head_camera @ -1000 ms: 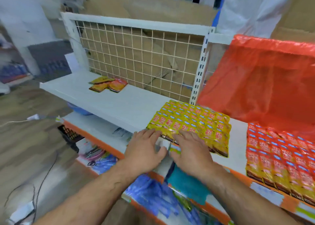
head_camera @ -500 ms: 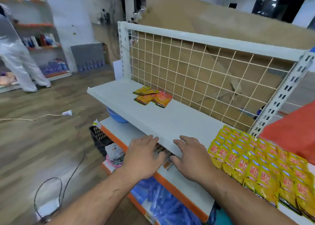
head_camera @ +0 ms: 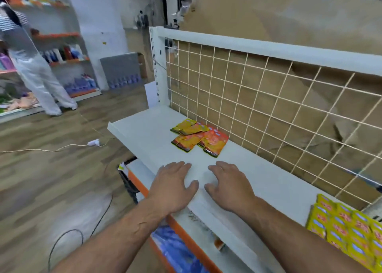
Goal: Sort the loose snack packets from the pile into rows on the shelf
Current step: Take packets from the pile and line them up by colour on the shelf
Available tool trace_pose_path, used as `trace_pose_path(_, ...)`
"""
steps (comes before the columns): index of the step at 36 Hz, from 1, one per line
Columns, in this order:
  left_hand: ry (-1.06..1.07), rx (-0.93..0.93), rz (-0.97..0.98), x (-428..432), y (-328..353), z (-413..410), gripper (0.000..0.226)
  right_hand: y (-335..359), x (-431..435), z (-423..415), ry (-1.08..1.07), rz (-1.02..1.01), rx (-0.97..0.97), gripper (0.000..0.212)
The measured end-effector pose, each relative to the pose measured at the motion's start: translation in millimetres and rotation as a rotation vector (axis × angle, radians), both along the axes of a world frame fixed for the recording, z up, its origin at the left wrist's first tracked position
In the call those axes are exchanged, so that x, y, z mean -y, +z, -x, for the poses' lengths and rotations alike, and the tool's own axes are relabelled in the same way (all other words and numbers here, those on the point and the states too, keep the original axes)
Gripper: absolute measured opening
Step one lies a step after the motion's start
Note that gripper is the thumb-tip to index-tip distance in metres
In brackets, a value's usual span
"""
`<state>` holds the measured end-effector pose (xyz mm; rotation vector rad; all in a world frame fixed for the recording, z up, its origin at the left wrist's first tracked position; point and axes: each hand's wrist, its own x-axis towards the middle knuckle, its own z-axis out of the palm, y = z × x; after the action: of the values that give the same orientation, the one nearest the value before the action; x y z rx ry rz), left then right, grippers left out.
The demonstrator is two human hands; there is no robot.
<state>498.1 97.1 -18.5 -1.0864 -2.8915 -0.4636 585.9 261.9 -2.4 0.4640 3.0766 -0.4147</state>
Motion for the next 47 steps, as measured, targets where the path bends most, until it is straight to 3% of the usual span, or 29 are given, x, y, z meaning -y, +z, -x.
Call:
trace_pose_path(3,-0.014,0.015,-0.065,-9.7,-2.6,17.0,0.082,-5.6,-8.5,20.8,-0.027,0.033,0.018,0.059)
trace_pose_path(9,-0.013,0.092,-0.075,-26.7,-14.3,72.9,0.048,-19.7,-21.8,61.6,-0.136,0.089,0.008,0.054)
trace_pose_path(13,-0.065,0.093,-0.082,-39.9,-24.0,113.6,0.047,-30.5,-29.5,87.7,-0.296,0.150,-0.046,0.052)
trace_pose_path(16,-0.136,-0.011,-0.050,-48.5,-30.9,140.7,0.047,-36.5,-34.5,106.3,-0.379,0.150,-0.063,0.051)
trace_pose_path(20,-0.178,-0.143,-0.004,-55.5,-34.5,166.0,0.037,-41.4,-38.4,126.3,-0.474,0.111,-0.024,0.067)
trace_pose_path(24,-0.311,-0.162,0.024,-61.7,-52.3,184.8,0.032,-47.1,-36.2,136.7,-0.568,0.081,0.002,0.050)
trace_pose_path(28,-0.301,-0.053,-0.067,-62.8,-55.9,191.4,0.032,-46.2,-34.2,144.0,-0.676,0.100,-0.038,0.038)
trace_pose_path(34,-0.176,0.016,-0.211,-66.7,-55.9,199.7,0.021,-45.1,-39.8,154.0,-0.856,0.152,-0.076,0.045)
trace_pose_path(39,-0.129,0.135,-0.134,-69.8,-46.0,200.5,0.041,-43.8,-44.8,158.4,-0.944,0.194,-0.066,0.054)
trace_pose_path(47,-0.020,0.336,-0.172,-74.7,-40.8,206.5,0.062,-40.2,-53.2,154.0,-0.948,0.293,-0.031,0.056)
